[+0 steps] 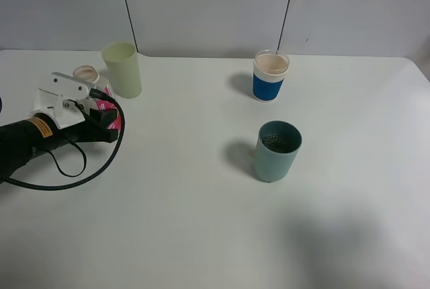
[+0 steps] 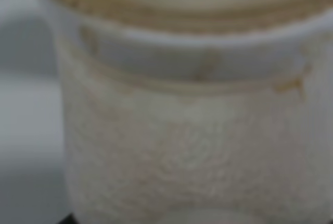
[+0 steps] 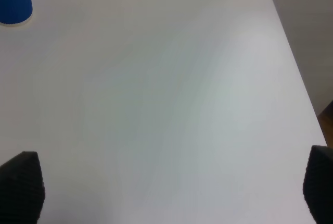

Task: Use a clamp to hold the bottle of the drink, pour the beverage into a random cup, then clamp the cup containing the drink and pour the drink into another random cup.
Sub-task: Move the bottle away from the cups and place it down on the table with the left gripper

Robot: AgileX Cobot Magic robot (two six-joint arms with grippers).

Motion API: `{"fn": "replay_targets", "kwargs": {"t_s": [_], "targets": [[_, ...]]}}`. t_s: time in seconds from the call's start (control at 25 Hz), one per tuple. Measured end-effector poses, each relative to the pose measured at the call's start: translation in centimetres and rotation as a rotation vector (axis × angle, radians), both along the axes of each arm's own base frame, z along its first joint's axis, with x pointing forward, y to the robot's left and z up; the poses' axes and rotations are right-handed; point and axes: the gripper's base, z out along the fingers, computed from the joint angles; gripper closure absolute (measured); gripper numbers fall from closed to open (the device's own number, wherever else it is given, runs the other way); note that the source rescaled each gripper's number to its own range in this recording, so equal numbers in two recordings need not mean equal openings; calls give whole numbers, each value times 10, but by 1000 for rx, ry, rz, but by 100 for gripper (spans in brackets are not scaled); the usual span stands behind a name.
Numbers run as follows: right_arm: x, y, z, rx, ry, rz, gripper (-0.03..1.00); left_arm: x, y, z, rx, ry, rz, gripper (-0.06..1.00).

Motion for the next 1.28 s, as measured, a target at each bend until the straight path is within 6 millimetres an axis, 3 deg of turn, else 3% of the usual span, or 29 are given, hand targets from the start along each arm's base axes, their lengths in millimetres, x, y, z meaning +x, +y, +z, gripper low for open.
{"fn": "replay_targets", "kwargs": {"t_s": [1.08, 1.16, 1.28], "targets": [[0, 0, 0, 0, 0, 0, -3, -1, -4, -5, -12, -15, -42, 94], [0, 0, 0, 0, 0, 0, -3, -1, -4, -5, -12, -16, -42, 80], [0, 0, 0, 0, 0, 0, -3, -1, -4, -5, -10, -13, -47, 34]]}}
